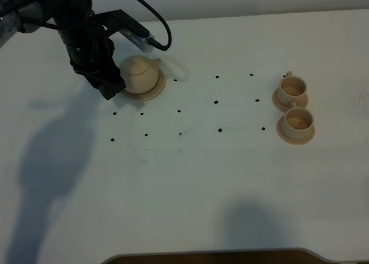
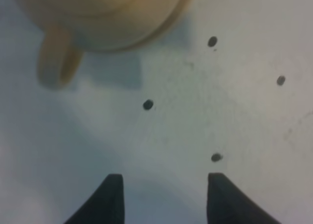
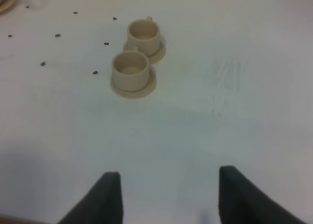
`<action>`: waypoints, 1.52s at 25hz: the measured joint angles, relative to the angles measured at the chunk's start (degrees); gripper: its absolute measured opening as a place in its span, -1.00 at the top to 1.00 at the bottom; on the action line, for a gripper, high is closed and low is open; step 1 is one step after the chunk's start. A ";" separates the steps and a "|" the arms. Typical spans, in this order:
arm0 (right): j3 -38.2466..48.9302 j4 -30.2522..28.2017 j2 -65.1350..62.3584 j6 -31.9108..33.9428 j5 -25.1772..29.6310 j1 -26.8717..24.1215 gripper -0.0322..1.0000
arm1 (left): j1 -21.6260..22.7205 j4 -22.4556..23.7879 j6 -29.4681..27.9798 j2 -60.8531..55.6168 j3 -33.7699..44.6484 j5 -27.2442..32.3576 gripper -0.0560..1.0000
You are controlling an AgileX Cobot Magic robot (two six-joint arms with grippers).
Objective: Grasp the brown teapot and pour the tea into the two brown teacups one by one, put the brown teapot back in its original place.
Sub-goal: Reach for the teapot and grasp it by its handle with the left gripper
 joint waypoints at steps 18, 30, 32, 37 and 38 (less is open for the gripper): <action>0.00 0.00 0.00 0.00 0.00 0.00 0.09 | -0.91 0.54 -6.03 2.70 -7.20 0.00 0.04; 0.00 0.00 0.00 0.00 0.00 0.00 0.09 | -0.91 6.20 -4.86 3.07 -7.20 -0.77 0.03; 0.00 0.00 0.00 0.00 0.00 0.00 0.09 | -0.91 6.41 -3.87 3.24 -7.26 -1.87 0.03; 0.00 0.00 0.00 0.00 0.00 0.00 0.09 | -0.91 6.79 -2.30 5.63 -7.51 -2.15 0.03; 0.00 0.00 0.00 0.00 0.00 0.00 0.09 | -0.91 7.09 -1.99 6.24 -7.51 -2.29 0.03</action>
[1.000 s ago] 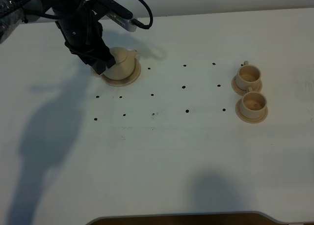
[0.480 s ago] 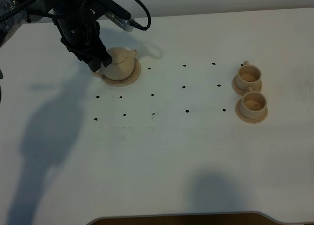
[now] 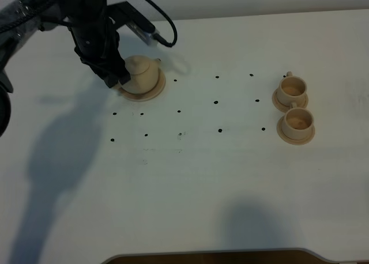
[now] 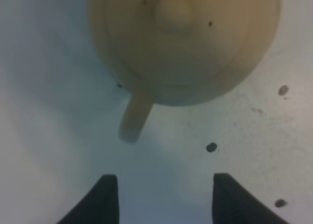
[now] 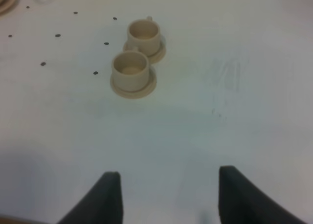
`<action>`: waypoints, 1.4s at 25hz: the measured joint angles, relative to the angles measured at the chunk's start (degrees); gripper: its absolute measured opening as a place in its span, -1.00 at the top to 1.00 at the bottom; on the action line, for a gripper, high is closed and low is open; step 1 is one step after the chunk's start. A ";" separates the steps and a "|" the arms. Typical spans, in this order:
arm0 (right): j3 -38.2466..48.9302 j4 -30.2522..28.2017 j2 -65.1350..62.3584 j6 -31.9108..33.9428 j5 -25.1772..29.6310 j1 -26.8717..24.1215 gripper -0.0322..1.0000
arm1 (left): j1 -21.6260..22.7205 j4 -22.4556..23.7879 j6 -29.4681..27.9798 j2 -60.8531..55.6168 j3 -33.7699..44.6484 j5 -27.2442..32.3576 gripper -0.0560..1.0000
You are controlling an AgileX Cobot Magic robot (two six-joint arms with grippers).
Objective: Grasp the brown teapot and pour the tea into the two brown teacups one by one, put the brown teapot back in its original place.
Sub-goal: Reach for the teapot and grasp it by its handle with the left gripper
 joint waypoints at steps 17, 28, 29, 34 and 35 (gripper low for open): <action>0.00 0.00 0.00 0.00 0.00 0.00 0.09 | 0.00 1.27 2.89 1.16 -0.06 -6.95 0.03; 0.00 0.00 0.00 0.00 0.00 0.00 0.09 | 0.00 0.58 4.57 1.22 -0.06 -7.82 0.03; 0.00 0.00 0.00 0.00 0.00 0.00 0.09 | 0.00 0.46 4.57 1.38 -0.06 -7.82 0.03; 0.00 0.00 0.00 0.00 0.00 0.00 0.09 | 0.00 0.55 4.98 2.94 -0.10 -7.18 0.03; 0.00 0.00 0.00 0.00 0.00 0.00 0.09 | 0.00 0.61 5.02 2.97 -0.10 -7.18 0.03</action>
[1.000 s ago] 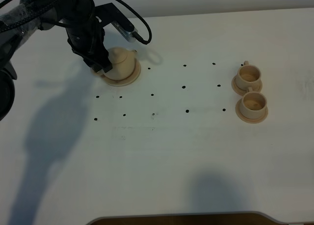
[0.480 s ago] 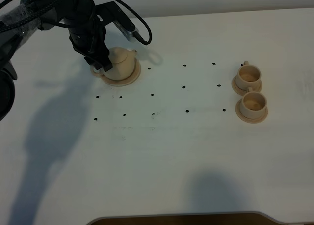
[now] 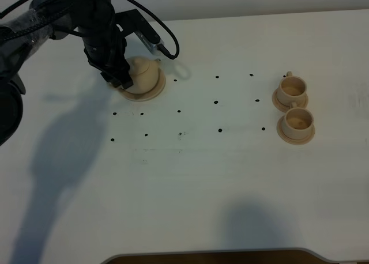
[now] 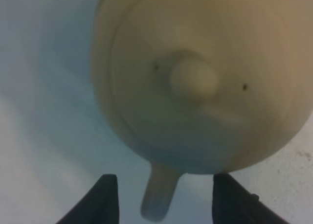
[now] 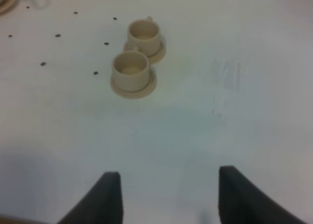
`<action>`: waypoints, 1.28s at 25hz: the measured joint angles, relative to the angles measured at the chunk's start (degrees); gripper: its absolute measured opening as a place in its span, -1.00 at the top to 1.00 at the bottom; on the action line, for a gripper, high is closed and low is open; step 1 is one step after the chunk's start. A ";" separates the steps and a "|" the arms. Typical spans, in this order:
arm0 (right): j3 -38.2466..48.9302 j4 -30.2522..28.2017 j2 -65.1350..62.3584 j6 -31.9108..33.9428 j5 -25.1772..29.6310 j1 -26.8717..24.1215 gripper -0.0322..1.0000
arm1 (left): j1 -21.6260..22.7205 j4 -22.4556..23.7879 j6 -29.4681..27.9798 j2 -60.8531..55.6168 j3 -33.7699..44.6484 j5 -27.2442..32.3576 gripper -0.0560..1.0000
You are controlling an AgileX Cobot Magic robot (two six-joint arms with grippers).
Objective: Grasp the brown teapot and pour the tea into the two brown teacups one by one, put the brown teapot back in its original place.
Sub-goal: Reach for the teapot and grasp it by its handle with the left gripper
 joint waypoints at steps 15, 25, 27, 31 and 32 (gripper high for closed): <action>0.00 0.00 0.00 0.00 -0.01 0.00 0.09 | 0.00 -0.67 3.92 0.18 -2.55 0.39 0.03; 0.00 0.00 0.00 0.00 -0.01 0.00 0.09 | 0.00 -1.43 4.23 0.70 -2.71 4.42 0.03; 0.00 0.00 0.00 0.00 -0.01 0.00 0.09 | 0.00 -1.24 4.33 0.70 -2.74 4.31 0.03; 0.00 0.00 0.00 0.00 -0.01 0.00 0.09 | 0.14 -1.21 4.81 0.70 -2.85 3.54 0.03; 0.00 0.00 0.00 0.00 -0.01 0.00 0.09 | 0.27 -1.21 4.99 0.70 -2.85 3.40 0.03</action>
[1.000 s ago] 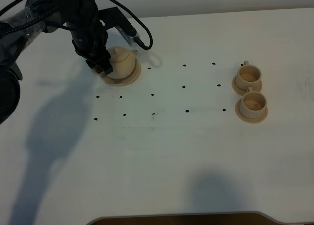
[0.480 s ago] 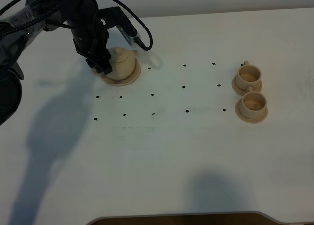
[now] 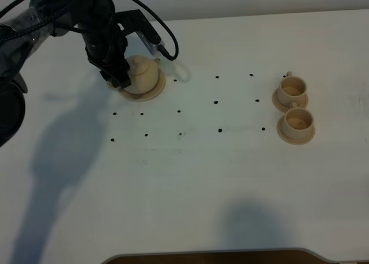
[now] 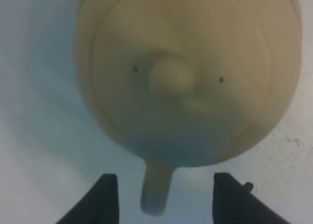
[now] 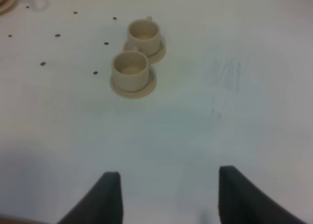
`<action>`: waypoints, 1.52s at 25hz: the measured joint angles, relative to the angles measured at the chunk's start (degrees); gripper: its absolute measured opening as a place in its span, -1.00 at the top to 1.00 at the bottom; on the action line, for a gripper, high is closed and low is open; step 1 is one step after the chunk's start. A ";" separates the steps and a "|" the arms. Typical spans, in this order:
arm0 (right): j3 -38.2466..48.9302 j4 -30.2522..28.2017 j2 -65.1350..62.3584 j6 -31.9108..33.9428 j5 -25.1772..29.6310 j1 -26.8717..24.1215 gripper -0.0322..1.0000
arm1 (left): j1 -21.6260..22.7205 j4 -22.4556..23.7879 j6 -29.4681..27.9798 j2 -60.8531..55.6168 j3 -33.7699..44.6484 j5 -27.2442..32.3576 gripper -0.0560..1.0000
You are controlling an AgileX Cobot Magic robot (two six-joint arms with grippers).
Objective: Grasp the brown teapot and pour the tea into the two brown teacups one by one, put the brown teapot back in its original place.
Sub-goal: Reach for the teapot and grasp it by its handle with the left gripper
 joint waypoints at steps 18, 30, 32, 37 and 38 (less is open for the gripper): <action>0.00 0.00 0.00 0.00 0.00 0.00 0.09 | 0.36 -0.51 1.92 0.00 0.00 -1.74 0.03; 0.00 0.00 0.00 0.00 0.00 0.00 0.09 | 0.36 -1.38 3.52 0.88 -0.05 -1.19 0.08; 0.00 0.00 0.00 0.00 0.00 0.00 0.09 | 0.36 -1.55 4.09 1.35 -0.04 -0.89 0.10; 0.00 0.00 0.00 0.00 0.00 0.00 0.09 | 0.36 -1.74 5.34 1.89 -0.04 -0.72 0.13; 0.00 0.00 0.00 0.00 0.00 0.00 0.09 | 0.36 -1.74 5.64 1.89 -0.04 -0.72 0.13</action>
